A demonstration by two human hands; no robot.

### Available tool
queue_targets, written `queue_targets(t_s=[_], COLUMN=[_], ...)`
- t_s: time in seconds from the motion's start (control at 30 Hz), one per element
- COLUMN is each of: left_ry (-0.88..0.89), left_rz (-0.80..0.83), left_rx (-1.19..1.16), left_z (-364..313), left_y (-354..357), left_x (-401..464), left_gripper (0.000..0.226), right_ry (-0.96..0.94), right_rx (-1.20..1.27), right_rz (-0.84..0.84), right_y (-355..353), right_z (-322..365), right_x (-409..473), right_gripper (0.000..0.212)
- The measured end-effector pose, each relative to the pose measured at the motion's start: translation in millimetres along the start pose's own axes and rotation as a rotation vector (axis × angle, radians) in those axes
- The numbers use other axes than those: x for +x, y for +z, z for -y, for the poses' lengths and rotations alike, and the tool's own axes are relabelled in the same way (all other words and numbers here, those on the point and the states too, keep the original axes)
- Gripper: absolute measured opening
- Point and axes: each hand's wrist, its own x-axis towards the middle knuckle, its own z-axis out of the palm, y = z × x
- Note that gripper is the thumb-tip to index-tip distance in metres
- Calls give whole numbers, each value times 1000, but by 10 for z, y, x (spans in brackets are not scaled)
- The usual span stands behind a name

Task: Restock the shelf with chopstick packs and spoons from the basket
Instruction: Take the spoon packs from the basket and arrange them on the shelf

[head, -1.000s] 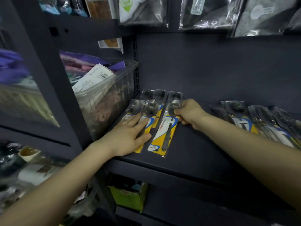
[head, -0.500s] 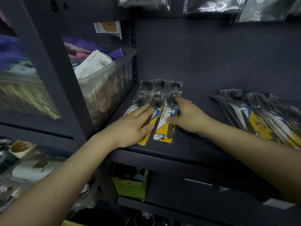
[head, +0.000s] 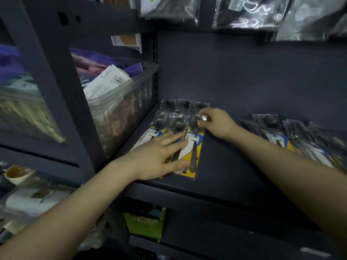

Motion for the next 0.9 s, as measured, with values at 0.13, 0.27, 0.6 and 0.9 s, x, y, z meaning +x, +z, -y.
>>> queue_targets(t_s=[0.13,0.27,0.6,0.9], left_ry=[21,-5,-10,-57], left_rz=[17,11,34,-4], left_rx=[-4,57,129,54], left_z=[47,-9,19,-40], left_y=[-8,-32,-13,-119], left_x=[18,-3,-32,34], left_gripper=[102,94,85,60], right_ry=[-71,-67,25,-14], right_rx=[-45,-55,-95,-39], right_rz=[15,6,70,-12], right_y=[69,42,92,-45], right_z=[54,4,59,52], right_x=[12,82,121,40], right_gripper=[35,35,39,46])
